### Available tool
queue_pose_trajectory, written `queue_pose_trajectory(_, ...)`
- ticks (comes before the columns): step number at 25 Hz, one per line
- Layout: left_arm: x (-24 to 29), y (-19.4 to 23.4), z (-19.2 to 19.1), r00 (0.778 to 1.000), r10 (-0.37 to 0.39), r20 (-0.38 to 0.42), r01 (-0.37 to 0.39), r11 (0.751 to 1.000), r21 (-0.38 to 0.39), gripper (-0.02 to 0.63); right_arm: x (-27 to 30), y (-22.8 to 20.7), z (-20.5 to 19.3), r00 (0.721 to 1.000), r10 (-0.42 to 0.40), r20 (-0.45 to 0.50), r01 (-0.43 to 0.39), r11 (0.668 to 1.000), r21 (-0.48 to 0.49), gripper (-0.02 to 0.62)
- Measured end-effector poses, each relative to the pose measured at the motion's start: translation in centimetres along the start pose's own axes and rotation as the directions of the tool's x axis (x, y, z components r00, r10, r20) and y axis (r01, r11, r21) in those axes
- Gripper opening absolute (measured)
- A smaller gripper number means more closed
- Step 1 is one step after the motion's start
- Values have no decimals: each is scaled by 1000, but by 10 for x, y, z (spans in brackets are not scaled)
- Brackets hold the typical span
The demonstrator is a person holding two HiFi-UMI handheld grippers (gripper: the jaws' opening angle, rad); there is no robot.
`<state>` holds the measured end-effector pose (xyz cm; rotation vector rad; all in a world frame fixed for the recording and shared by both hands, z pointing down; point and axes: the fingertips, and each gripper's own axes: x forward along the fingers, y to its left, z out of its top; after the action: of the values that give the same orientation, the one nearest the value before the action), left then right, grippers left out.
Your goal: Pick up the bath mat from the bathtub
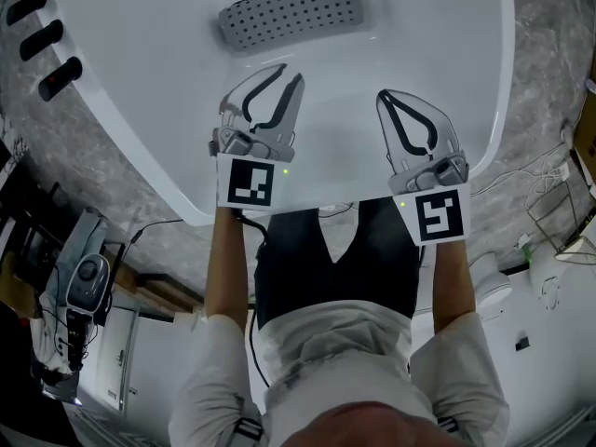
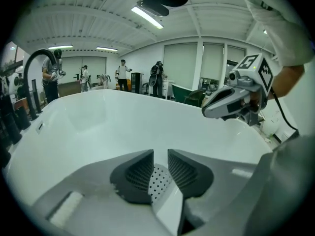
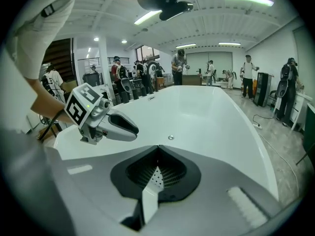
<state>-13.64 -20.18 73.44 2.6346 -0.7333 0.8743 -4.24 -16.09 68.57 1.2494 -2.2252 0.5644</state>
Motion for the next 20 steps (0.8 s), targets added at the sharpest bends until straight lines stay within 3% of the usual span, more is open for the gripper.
queue_pose_trajectory(8, 30, 2, -33, 994, -76, -75, 83, 992, 91, 140, 20, 4, -16, 999, 31, -31, -31, 999, 16, 3)
queue_pose_trajectory(20, 76, 18, -98, 974, -118, -196, 156, 969, 192, 275, 50, 8, -44, 995, 82, -58, -83, 997, -6, 3)
